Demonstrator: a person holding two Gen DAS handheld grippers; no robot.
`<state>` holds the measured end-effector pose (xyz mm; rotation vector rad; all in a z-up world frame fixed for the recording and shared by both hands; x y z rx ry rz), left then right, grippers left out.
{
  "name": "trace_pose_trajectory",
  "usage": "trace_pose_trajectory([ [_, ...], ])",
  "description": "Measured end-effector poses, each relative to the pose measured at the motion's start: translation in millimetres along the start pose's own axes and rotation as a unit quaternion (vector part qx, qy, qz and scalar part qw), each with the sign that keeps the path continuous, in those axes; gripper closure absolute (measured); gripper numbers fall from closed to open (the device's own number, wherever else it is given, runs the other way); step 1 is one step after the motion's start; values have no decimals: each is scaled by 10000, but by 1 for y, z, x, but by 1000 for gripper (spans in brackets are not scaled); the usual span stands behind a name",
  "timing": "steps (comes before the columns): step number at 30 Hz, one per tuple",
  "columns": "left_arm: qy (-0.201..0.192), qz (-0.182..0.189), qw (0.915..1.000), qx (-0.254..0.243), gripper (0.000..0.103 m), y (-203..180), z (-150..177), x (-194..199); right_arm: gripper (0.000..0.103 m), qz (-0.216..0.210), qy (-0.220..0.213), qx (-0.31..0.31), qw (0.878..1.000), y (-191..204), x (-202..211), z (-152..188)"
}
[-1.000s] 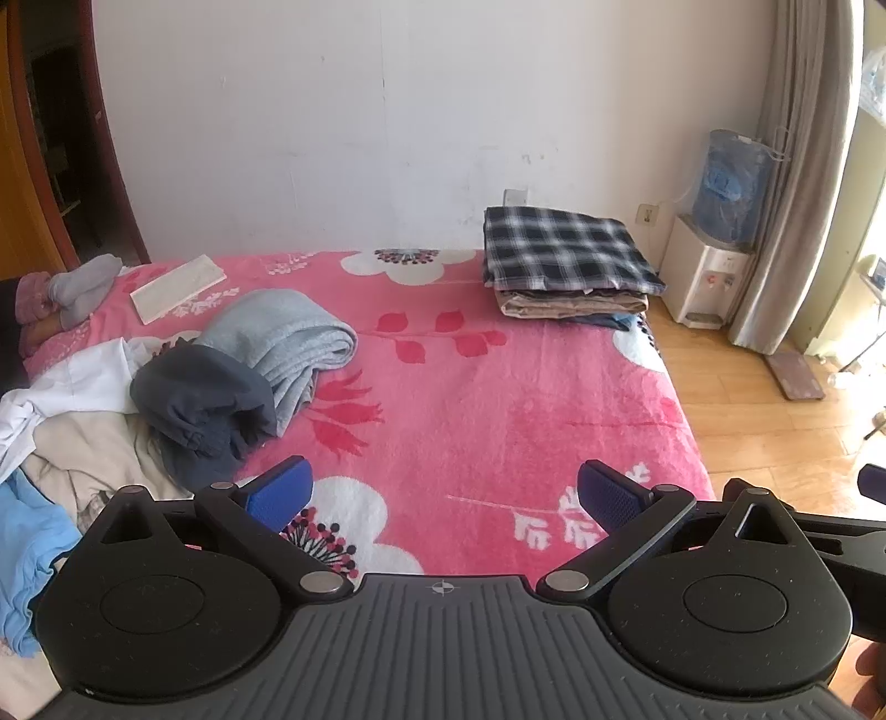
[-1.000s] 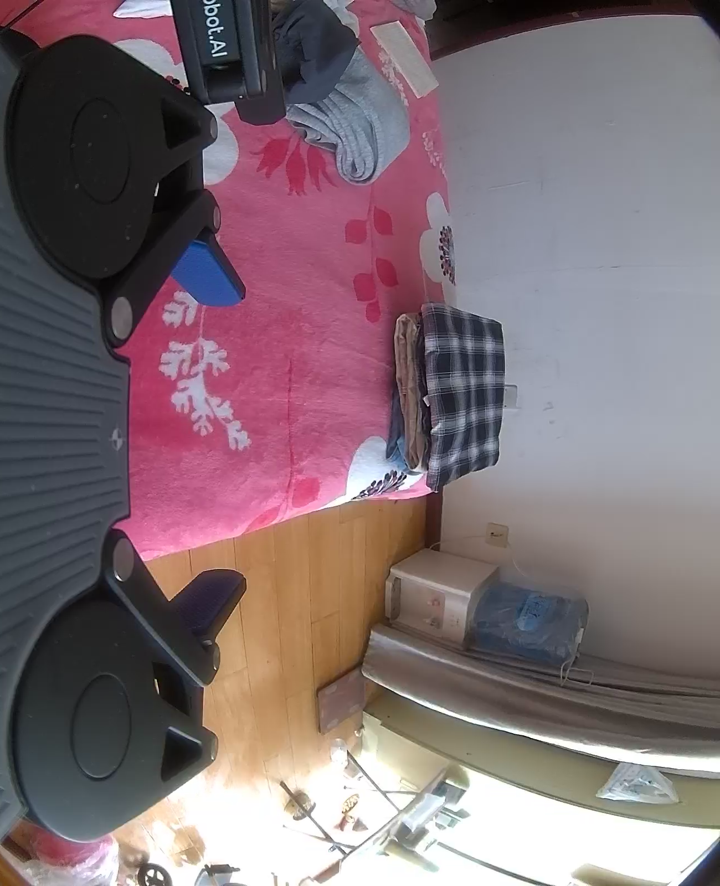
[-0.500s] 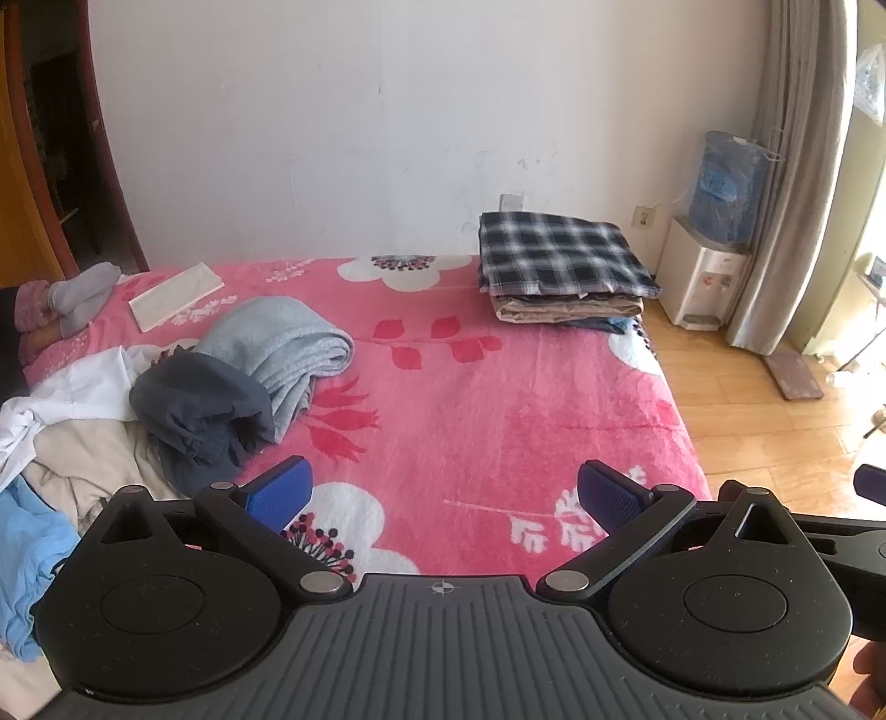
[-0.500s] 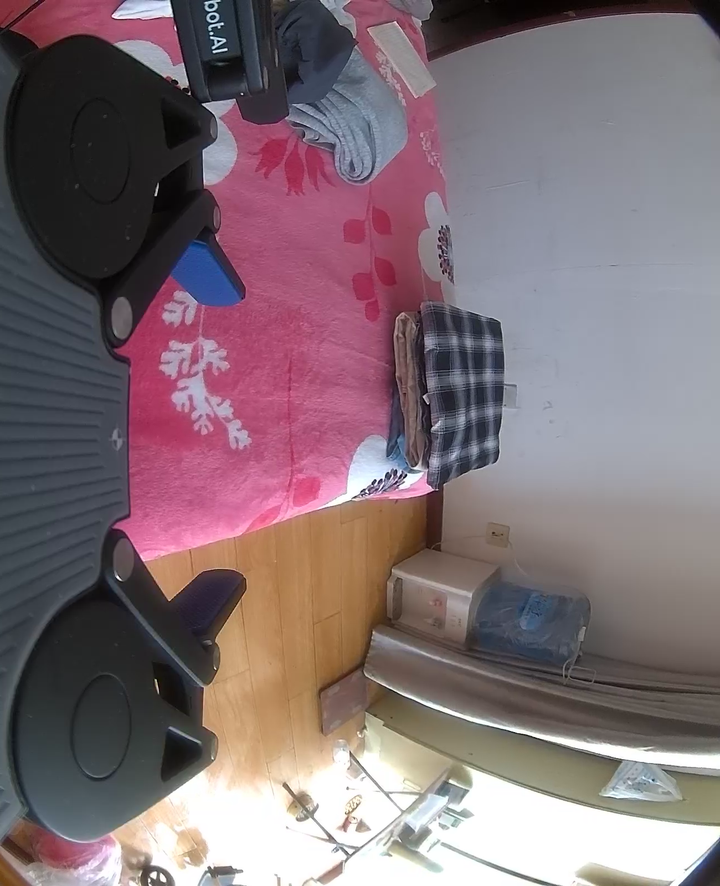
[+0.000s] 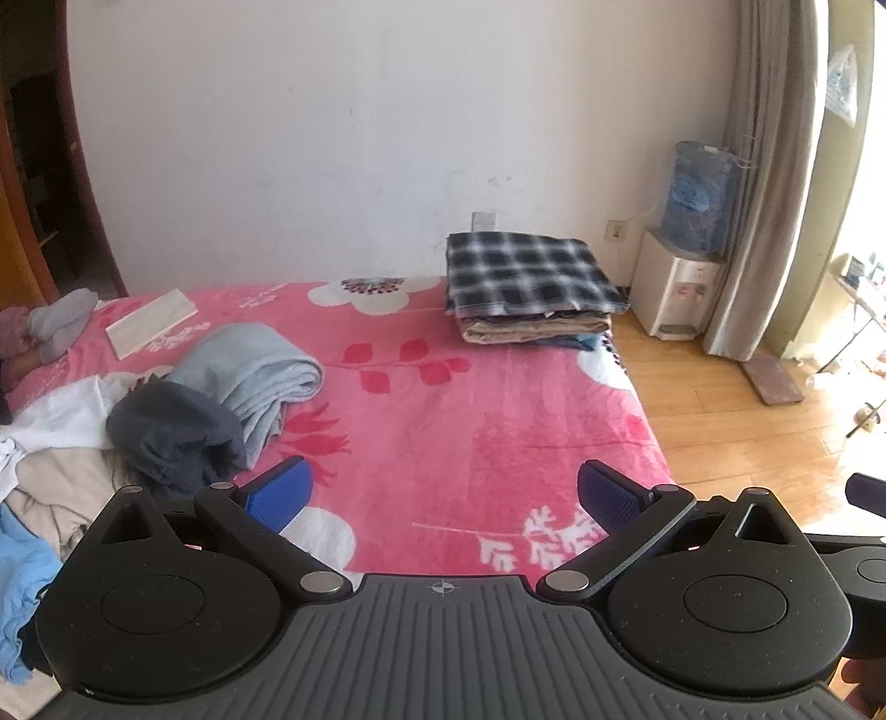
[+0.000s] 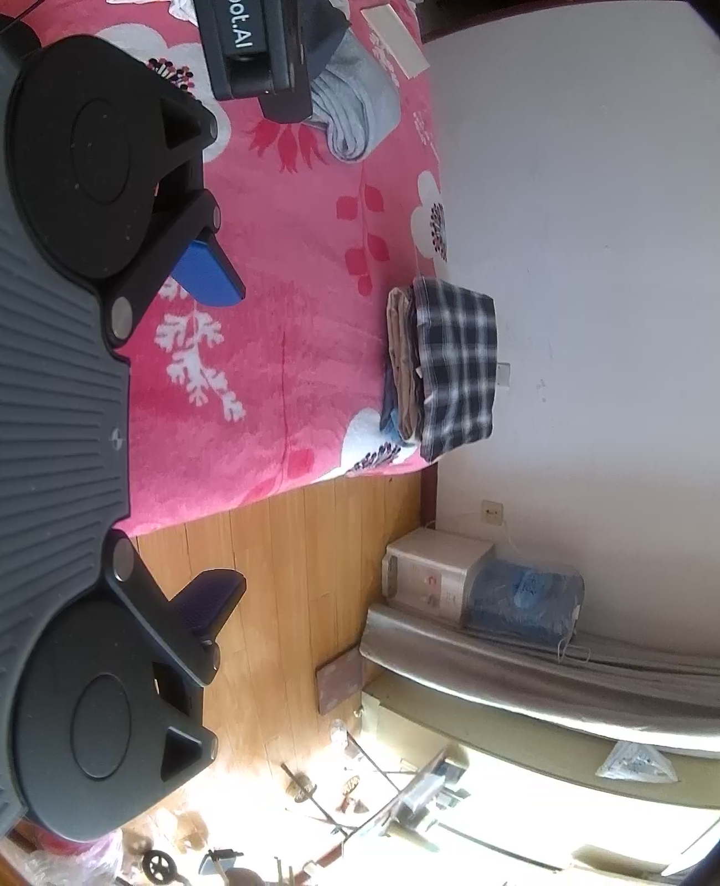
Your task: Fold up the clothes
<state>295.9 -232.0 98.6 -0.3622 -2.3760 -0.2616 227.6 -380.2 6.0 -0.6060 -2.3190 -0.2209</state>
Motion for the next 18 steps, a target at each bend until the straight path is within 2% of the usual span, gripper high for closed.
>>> trace_pose_trajectory([
  [18,94,38,9999,-63,0,-8,4,-7,0,98,71,-88,9999,-12,-6,1],
])
Point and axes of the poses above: each gripper's, at about its wrist camera, not at the fingertips, and x roughly against the way its jaws point, y to its left, z to its underside, the point moved 9 cm from there along -x, roughly the way its jaws point, and after that the axes turned 6 degrees about -x, right-handed, at the moved point
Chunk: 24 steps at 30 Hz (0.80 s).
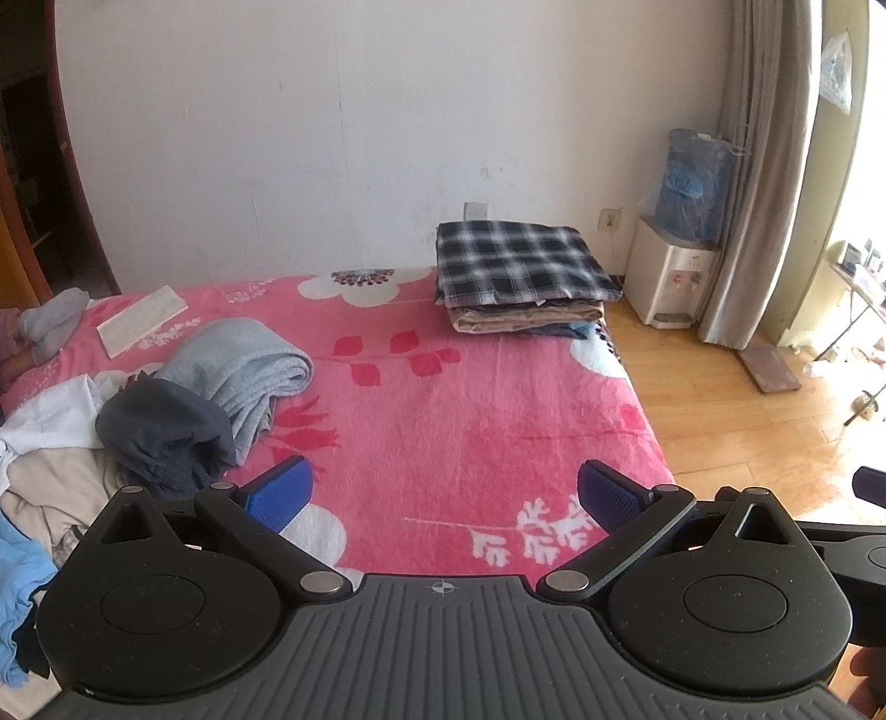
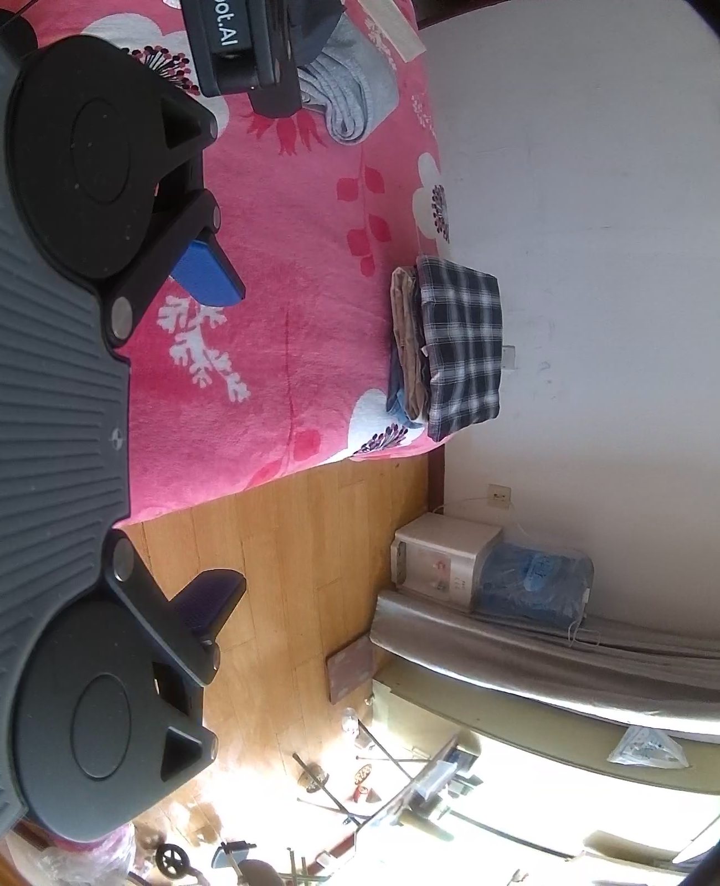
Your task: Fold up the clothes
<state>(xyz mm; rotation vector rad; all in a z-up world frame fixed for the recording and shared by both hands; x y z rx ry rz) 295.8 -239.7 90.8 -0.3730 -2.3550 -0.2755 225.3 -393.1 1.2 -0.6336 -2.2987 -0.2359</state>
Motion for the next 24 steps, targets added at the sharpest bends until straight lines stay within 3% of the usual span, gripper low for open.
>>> trace_pose_trajectory([
  [24,45,-6,10000,3,0,1,2,-2,0,6,47,48,10000,3,-2,2],
])
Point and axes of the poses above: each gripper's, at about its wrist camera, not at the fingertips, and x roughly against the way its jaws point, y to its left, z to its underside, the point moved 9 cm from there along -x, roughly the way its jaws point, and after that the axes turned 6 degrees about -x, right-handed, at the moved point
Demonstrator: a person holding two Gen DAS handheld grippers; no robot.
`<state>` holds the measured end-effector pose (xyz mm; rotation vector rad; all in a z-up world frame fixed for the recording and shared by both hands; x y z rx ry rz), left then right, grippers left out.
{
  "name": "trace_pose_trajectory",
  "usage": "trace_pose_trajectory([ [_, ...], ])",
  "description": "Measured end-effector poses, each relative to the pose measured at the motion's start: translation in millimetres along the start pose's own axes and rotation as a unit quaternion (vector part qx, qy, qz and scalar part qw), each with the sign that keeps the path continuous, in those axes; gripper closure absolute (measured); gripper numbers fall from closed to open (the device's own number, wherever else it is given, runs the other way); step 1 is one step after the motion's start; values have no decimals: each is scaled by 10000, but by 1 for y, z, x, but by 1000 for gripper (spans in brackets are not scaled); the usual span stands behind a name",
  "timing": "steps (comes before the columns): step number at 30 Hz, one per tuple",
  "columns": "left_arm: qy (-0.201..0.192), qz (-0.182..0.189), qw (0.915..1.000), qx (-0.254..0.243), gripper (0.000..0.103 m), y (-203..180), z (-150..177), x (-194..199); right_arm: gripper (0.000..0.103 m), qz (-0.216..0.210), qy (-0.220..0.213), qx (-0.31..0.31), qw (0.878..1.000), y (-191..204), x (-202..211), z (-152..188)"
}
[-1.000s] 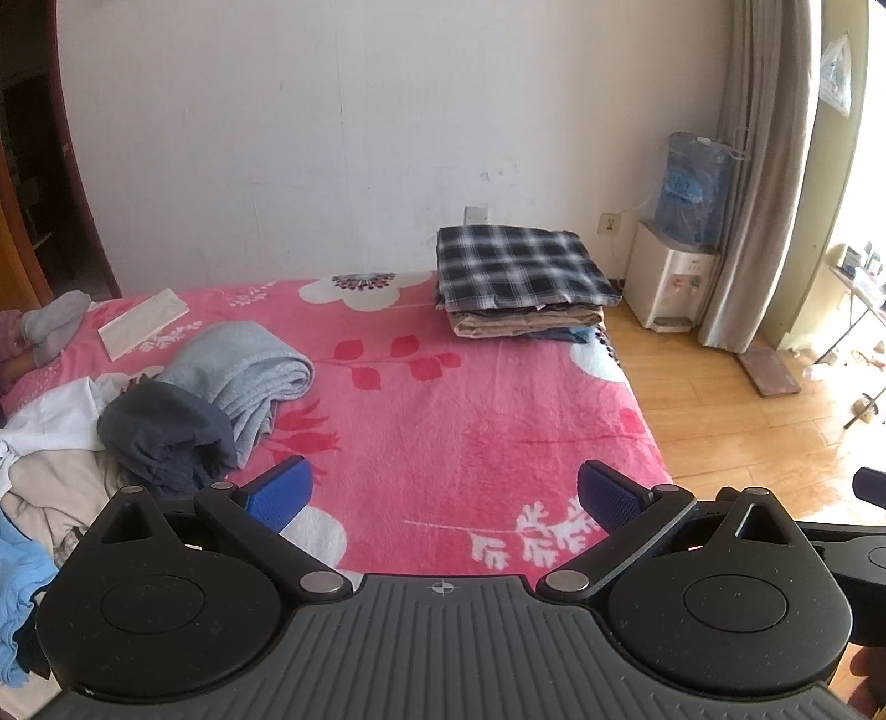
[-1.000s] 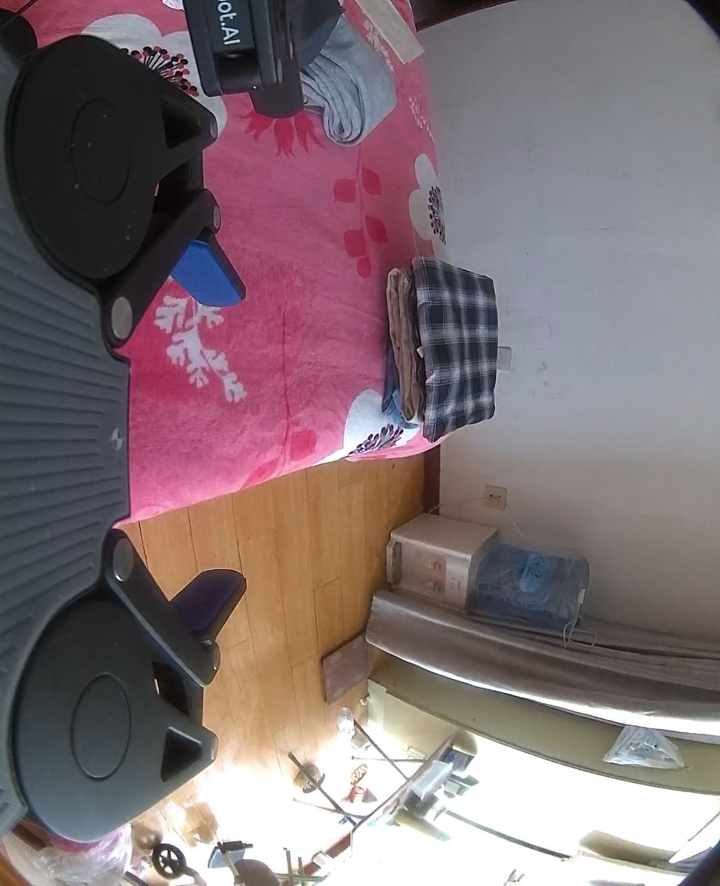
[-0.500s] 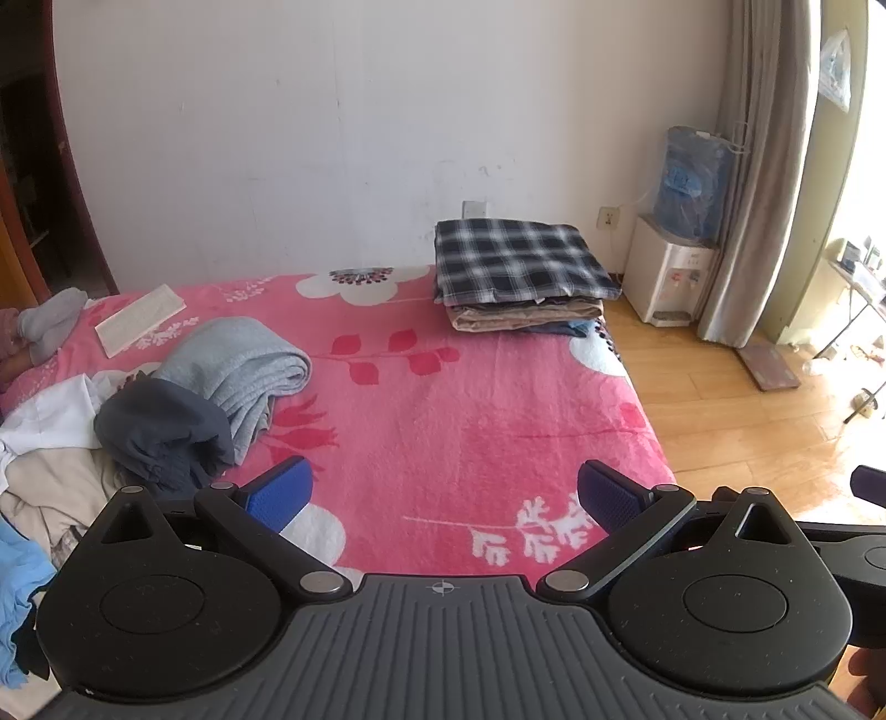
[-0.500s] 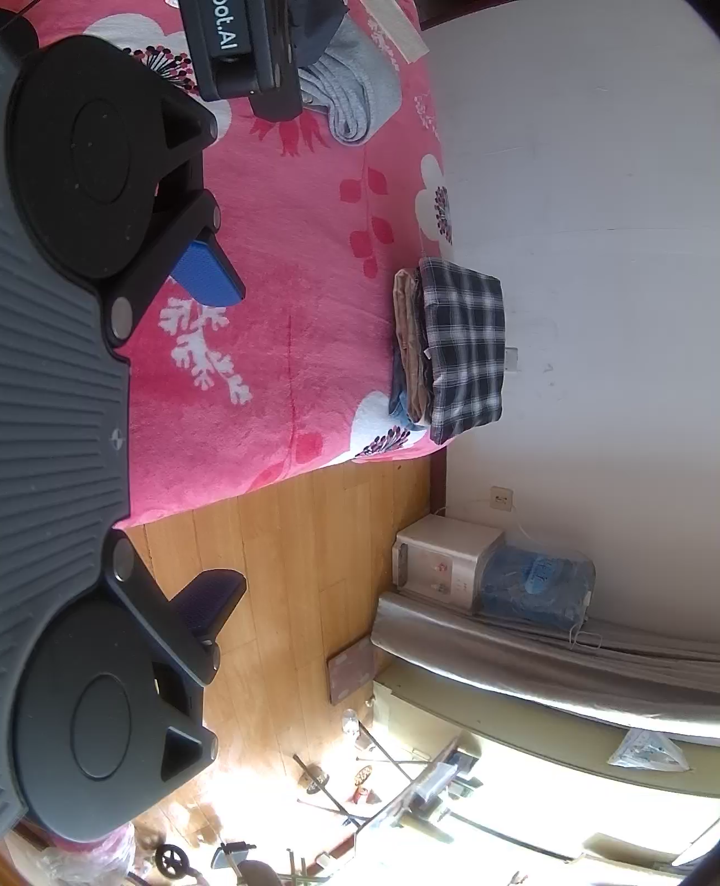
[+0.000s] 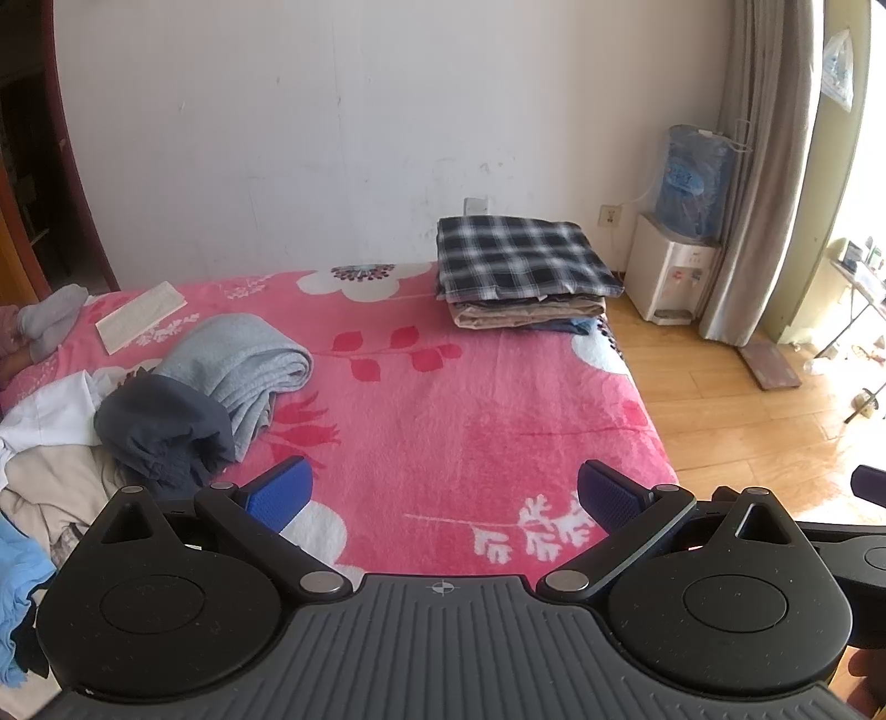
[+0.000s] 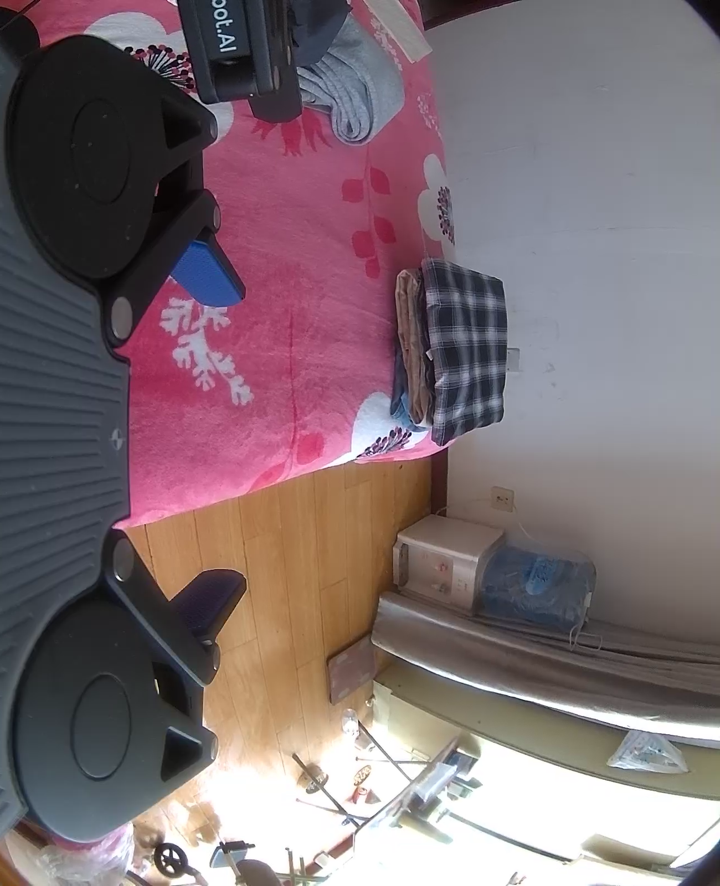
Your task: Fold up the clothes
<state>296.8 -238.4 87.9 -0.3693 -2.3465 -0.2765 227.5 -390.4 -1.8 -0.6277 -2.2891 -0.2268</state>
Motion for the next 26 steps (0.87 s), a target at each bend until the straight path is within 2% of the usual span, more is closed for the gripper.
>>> trace_pose_trajectory([
  [26,36,-9,10000,53,0,6,0,-6,0,8,56,73,10000,9,-6,0],
])
Point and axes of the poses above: each gripper's, at about its wrist camera, not at the fingertips, and x roughly against the way its jaws point, y to its left, z to its underside, the point moved 9 cm from there along -x, roughly the way its jaws point, and after that the axes turned 6 degrees about -x, right-handed, at the moved point
